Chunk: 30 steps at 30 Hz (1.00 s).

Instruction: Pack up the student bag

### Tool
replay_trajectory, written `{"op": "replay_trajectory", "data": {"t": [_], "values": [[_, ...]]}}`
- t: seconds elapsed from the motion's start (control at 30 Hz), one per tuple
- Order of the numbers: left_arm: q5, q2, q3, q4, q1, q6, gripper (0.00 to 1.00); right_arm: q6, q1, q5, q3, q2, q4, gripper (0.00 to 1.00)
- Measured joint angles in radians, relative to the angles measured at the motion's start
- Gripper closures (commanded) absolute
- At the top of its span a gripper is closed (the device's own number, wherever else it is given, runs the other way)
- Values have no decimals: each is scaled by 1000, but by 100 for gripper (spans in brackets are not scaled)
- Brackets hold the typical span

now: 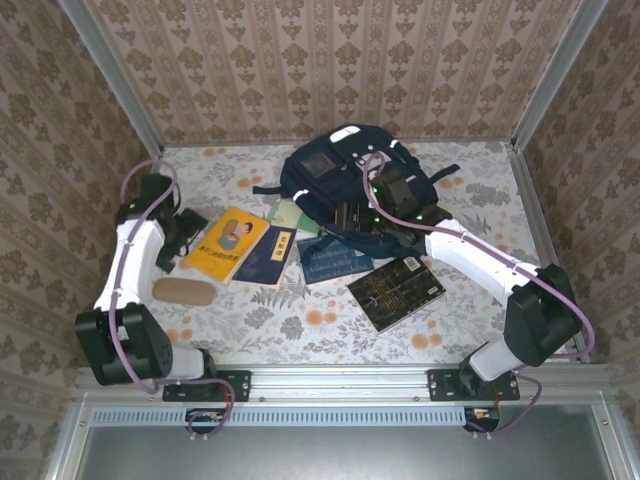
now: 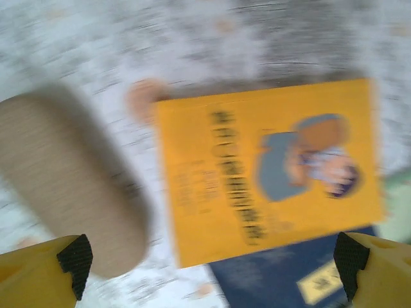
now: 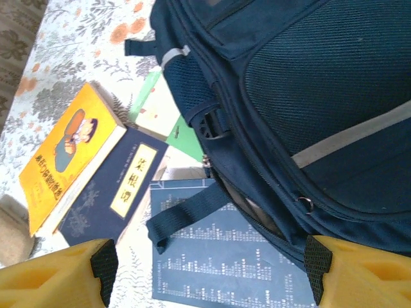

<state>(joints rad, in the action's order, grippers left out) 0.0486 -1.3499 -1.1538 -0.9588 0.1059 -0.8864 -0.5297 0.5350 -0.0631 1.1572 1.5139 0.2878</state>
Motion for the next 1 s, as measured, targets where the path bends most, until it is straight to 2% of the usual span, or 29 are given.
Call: {"op": "replay_trajectory", "data": {"t": [0.17,0.4,0.67,1.0], "values": [[16,35,155,-40,169,-55,0,-19,0,47,-88,-38,-14,21],[2,-19,286,10,303,-64,0,-27,0,86,-152,-142,-40,21],[-41,-56,308,133,315,-81,0,-27,0,87,-159,-174,-82,21],[-118,-92,323,257,315,-103,1,-32,0,74,-166,-138,-106,22]]}}
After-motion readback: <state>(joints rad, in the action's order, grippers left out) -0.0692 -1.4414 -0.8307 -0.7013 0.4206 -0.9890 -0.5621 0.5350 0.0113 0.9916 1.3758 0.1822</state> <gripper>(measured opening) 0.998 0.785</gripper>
